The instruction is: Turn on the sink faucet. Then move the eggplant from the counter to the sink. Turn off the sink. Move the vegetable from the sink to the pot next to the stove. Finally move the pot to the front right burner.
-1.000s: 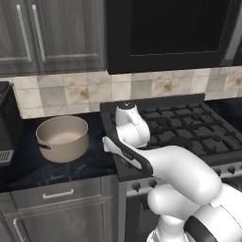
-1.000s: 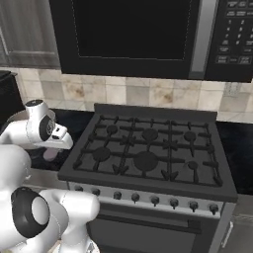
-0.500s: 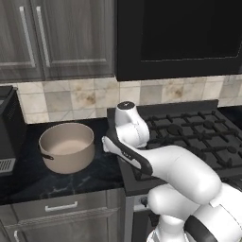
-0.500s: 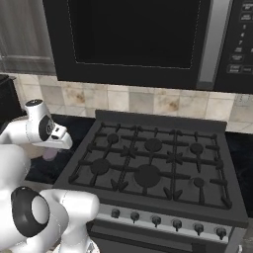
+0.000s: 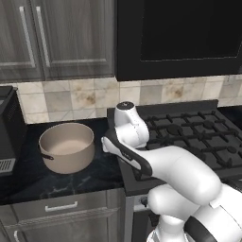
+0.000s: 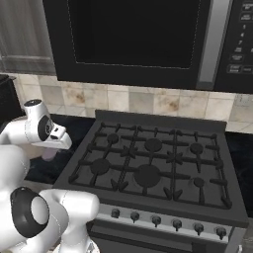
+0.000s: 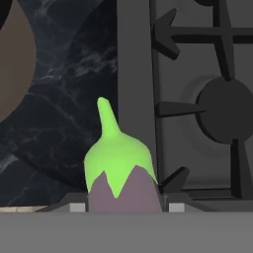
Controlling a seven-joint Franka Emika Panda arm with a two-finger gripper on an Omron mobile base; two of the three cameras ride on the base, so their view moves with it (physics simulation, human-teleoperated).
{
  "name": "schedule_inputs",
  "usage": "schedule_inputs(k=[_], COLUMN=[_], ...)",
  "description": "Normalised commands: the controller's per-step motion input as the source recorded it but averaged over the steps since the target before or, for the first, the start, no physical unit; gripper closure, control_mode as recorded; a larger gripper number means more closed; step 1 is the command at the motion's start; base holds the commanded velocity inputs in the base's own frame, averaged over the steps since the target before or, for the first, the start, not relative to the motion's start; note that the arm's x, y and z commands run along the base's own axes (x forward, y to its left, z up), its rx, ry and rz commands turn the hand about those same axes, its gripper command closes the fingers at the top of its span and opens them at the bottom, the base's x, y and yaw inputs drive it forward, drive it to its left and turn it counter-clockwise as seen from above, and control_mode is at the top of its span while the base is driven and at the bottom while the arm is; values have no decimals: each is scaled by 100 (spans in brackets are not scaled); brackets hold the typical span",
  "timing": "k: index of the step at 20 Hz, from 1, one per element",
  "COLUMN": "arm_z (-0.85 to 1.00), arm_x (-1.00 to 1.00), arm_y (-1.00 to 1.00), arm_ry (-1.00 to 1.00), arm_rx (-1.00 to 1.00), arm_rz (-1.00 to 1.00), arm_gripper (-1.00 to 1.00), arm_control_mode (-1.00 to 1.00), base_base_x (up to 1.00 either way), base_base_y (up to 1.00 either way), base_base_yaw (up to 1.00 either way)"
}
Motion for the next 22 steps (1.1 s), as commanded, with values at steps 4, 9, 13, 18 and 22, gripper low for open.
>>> schedule_inputs(k=[4, 9, 13, 18, 22], arm_z=[0, 0, 0, 5, 26], arm_x=[0, 3, 17, 27, 38], arm_y=[0, 11, 48, 62, 78], arm_ry=[0, 0, 0, 0, 0], arm_rx=[0, 0, -2, -1, -3], arm_rz=[0, 0, -1, -4, -7], arm_gripper=[100, 100, 100, 100, 100], arm_control_mode=[100, -100, -100, -100, -100], base_base_x=[0, 0, 0, 0, 0], base_base_y=[0, 0, 0, 0, 0], base_base_yaw=[0, 0, 0, 0, 0])
